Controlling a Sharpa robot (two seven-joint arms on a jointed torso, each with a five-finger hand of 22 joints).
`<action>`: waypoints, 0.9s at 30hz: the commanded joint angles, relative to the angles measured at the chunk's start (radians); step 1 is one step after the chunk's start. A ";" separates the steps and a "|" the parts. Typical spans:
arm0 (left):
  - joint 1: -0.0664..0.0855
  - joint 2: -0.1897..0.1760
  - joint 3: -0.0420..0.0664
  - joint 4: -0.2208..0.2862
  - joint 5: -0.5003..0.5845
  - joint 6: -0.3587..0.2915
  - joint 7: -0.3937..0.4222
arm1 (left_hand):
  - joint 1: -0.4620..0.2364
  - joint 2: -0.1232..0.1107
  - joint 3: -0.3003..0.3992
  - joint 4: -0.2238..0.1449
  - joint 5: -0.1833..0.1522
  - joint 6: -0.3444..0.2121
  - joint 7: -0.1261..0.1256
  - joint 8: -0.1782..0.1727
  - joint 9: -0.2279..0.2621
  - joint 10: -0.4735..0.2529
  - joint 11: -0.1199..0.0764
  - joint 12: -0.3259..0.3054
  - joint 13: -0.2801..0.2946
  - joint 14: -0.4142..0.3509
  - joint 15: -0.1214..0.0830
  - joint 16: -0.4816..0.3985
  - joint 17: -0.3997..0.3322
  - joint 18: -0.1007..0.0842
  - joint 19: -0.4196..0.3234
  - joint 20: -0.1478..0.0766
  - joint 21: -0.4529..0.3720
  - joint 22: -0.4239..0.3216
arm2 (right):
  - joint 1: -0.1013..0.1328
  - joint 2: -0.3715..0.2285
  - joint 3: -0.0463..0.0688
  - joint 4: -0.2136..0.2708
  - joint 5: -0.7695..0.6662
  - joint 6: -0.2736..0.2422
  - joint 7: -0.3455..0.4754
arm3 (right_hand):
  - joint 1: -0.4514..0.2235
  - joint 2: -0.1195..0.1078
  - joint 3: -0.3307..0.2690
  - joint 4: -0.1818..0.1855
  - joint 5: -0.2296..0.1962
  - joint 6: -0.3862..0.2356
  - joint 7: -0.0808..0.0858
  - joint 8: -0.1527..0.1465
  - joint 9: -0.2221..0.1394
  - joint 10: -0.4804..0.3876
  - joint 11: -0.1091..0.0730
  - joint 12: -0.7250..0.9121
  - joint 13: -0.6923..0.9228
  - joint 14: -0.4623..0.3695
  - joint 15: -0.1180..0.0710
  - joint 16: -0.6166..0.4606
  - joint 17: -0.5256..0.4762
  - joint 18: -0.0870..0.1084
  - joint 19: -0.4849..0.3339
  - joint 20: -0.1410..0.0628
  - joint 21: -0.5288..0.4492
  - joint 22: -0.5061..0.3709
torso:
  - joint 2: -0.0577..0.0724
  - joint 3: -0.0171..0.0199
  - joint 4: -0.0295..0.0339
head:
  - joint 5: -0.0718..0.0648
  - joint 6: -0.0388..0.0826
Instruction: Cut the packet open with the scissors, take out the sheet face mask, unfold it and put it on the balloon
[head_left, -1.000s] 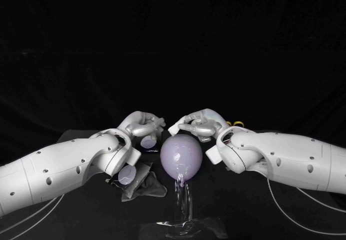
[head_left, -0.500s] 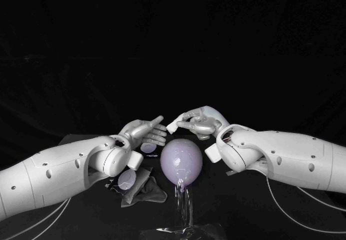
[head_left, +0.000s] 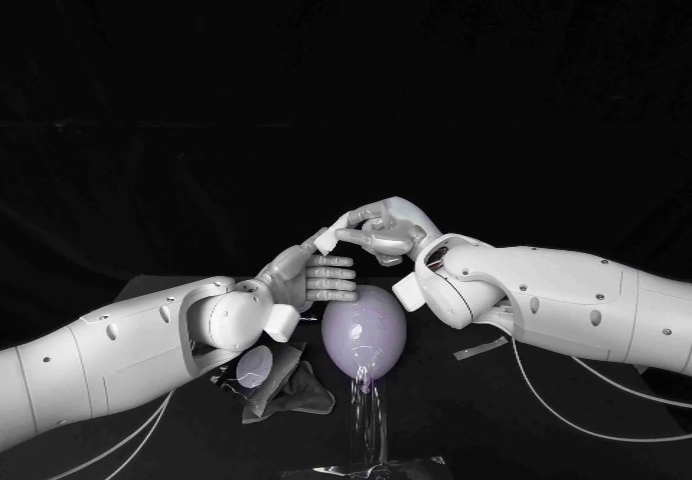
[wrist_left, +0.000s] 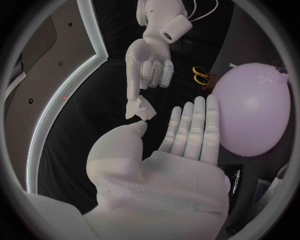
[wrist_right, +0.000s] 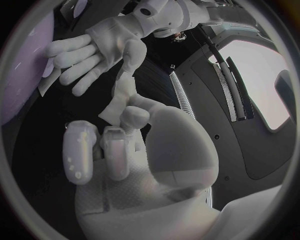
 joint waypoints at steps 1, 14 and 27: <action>0.002 0.008 0.002 -0.004 0.144 0.151 0.091 | -0.019 0.011 -0.019 0.001 -0.004 0.009 0.064 0.008 -0.002 0.021 -0.003 -0.009 0.000 0.002 -0.002 -0.018 -0.007 0.007 0.006 -0.001 -0.015 -0.011 | 0.002 0.013 0.001 -0.016 0.009 0.037 0.019 | 0.004 0.006 0.001 -0.007 0.007 0.007 0.000 0.007 0.018 0.008 0.000 0.005 0.002 0.099 -0.005 0.006 0.242 -0.003 0.027 -0.004 0.004 0.217 | -0.001 0.0000 -0.0004 | 0.001 0.001; 0.000 0.010 0.002 -0.011 0.228 0.207 0.207 | -0.070 0.102 -0.081 0.001 -0.004 0.055 0.052 0.010 -0.015 0.089 -0.014 -0.043 0.001 0.009 -0.004 -0.056 -0.024 0.007 0.028 0.001 -0.062 -0.035 | -0.002 0.020 0.000 -0.021 0.013 0.058 0.005 | 0.004 0.006 0.002 -0.007 0.007 0.007 0.001 0.008 0.019 0.008 0.000 0.004 0.002 0.099 -0.005 0.007 0.243 -0.002 0.026 -0.004 0.002 0.216 | -0.001 0.0003 -0.0002 | 0.004 0.000; 0.000 0.001 0.002 -0.030 0.200 0.153 0.210 | 0.061 0.117 -0.101 -0.009 -0.003 0.080 0.047 0.001 -0.031 0.127 -0.019 -0.079 0.001 0.030 -0.007 -0.080 -0.028 0.007 0.044 -0.001 -0.092 -0.035 | -0.004 -0.052 -0.001 0.075 -0.001 0.048 0.000 | 0.004 0.007 0.002 -0.007 0.007 0.006 0.001 0.008 0.019 0.008 0.000 0.004 0.002 0.099 -0.005 0.008 0.245 -0.002 0.026 -0.004 0.003 0.217 | -0.002 0.0012 -0.0003 | 0.008 -0.004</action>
